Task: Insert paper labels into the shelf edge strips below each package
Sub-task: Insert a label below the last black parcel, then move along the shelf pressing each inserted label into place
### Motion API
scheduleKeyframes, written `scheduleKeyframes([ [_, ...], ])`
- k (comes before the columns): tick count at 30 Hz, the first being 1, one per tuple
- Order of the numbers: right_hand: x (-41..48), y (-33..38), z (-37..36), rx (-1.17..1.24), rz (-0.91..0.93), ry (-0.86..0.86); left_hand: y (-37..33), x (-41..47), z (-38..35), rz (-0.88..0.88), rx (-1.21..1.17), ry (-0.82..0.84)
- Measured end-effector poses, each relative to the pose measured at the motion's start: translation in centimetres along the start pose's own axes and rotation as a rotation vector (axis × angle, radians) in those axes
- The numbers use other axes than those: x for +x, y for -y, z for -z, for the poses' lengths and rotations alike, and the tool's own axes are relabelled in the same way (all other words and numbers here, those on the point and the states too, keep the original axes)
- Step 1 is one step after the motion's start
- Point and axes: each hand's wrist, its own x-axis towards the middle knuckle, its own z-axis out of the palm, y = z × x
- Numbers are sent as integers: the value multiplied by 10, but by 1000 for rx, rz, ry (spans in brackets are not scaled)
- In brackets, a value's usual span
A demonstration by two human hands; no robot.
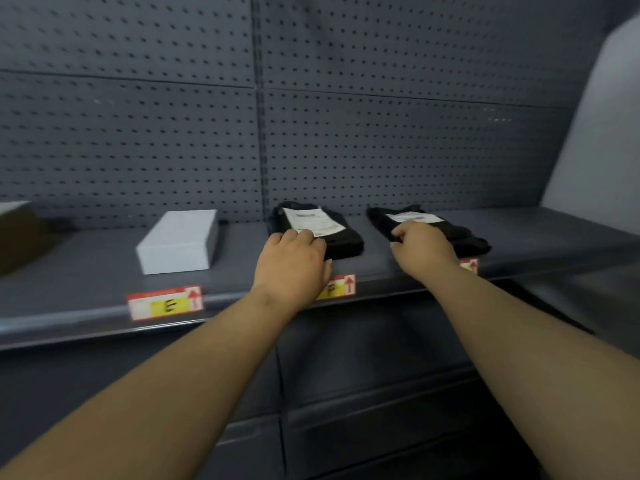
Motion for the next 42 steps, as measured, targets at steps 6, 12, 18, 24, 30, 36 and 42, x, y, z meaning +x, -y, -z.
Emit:
scheduleKeyframes([
  [6,-50,104,-29,-76,128,23,96,-72,29,96,75,22],
  [12,-116,223,-70,-2,160,66,210,-155,65,131,105,71],
  [18,-179,330,-105,36,218,79,305,-232,98,159,157,110],
  [24,-219,398,-127,60,284,142,356,-287,110,205,174,140],
  [30,-239,433,-133,72,350,133,380,-322,125,263,196,148],
  [36,-255,471,-138,77,397,174,403,-349,142,315,215,148],
  [42,-269,515,-151,90,458,179,440,-376,155,359,246,134],
])
